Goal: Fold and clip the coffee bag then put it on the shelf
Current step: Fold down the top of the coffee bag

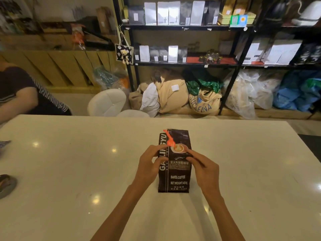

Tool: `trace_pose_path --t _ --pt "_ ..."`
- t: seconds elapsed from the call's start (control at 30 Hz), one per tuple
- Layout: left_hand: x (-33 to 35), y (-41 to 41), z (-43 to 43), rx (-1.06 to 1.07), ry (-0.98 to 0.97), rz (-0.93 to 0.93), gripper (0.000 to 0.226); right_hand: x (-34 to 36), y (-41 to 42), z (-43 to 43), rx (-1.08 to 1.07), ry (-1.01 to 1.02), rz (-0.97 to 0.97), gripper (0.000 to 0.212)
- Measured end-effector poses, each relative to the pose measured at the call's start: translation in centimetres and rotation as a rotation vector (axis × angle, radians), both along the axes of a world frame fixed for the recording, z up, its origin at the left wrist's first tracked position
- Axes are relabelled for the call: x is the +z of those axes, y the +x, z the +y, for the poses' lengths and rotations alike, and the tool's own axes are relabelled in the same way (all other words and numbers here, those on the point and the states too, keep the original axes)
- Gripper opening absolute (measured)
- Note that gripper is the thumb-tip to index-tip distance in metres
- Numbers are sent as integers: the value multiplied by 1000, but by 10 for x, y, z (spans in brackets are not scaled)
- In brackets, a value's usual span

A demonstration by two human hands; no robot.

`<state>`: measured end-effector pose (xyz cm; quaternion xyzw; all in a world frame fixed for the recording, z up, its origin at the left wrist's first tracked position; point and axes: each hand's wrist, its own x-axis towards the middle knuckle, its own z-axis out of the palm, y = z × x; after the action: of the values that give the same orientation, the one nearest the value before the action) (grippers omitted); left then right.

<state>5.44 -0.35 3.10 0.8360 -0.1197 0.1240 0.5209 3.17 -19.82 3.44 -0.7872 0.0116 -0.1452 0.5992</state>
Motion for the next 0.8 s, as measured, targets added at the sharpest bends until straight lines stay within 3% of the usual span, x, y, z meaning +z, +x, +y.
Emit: trace_pose_path --t 0.1,0.2,0.3,0.47,0.6,0.8 --pt "-7 1 -2 74 -4 -11 27 -5 -4 3 -44 116 50 33" --pt "-7 14 -12 195 -147 234 9 -8 12 9 -81 122 110 23" --pt "-9 16 -20 162 -290 363 11 -9 26 10 -119 104 175 17" --pt "-4 -2 -46 275 -409 302 13 -10 24 28 29 273 246 23" --pt "-5 -7 -57 420 -433 256 12 -16 23 50 -24 30 271 52" --pt "-6 -12 -55 308 -413 309 16 -18 27 54 -231 65 182 33"
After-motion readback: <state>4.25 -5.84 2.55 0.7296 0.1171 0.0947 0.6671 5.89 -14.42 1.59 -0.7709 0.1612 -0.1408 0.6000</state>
